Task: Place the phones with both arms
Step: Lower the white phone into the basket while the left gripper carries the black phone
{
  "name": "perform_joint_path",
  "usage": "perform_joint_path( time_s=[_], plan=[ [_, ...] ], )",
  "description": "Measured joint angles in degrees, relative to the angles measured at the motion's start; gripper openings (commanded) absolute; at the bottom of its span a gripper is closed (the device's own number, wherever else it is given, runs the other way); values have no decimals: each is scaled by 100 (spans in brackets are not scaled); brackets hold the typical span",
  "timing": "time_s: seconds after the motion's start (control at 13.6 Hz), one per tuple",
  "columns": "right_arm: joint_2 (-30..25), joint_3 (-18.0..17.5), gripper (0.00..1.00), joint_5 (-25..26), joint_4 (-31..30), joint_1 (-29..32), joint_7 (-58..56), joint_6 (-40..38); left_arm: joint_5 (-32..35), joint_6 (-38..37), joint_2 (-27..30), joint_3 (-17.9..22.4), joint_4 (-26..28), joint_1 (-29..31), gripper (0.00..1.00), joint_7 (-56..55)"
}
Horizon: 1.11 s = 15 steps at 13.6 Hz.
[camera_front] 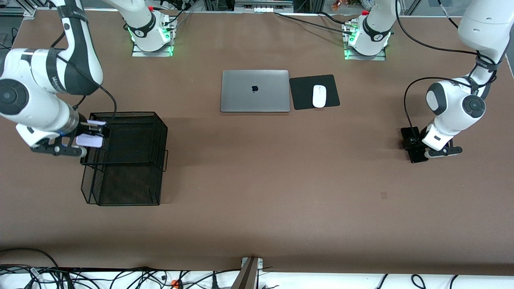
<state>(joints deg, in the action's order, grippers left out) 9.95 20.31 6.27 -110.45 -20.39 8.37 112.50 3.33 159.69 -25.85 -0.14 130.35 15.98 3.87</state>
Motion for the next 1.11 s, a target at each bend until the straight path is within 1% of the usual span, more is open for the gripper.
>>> perform_joint_path(
  time_s=[0.07,0.22,0.37,0.52,0.59,0.74,0.81,0.88,1.11],
  plan=[
    [-147,66,0,0,-380,-2,0,272,0,-1,3,0,5,0,0,-33],
    [-261,162,0,-15,-947,-2,0,849,0,-3,7,0,10,0,0,-124],
    [-259,222,0,-96,-1333,-3,0,1350,0,-4,8,-1,9,-5,0,-253],
    [-238,238,0,-252,-1486,-3,0,1538,0,-46,6,-12,-35,-41,0,-369],
    [-215,238,0,-338,-1502,-3,0,1602,0,-204,4,-33,-119,-76,0,-412],
    [-150,243,10,-389,-1508,-3,0,1750,0,-812,11,-67,-457,-165,0,-496],
    [-125,250,32,-390,-1508,-3,0,1787,0,-1141,25,-74,-658,-207,0,-518],
    [-110,260,51,-390,-1508,-3,0,1802,0,-1449,49,-76,-858,-250,0,-563],
    [-75,295,93,-392,-1507,2,0,1861,0,-2053,70,-93,-1376,-524,0,-807]
  ],
)
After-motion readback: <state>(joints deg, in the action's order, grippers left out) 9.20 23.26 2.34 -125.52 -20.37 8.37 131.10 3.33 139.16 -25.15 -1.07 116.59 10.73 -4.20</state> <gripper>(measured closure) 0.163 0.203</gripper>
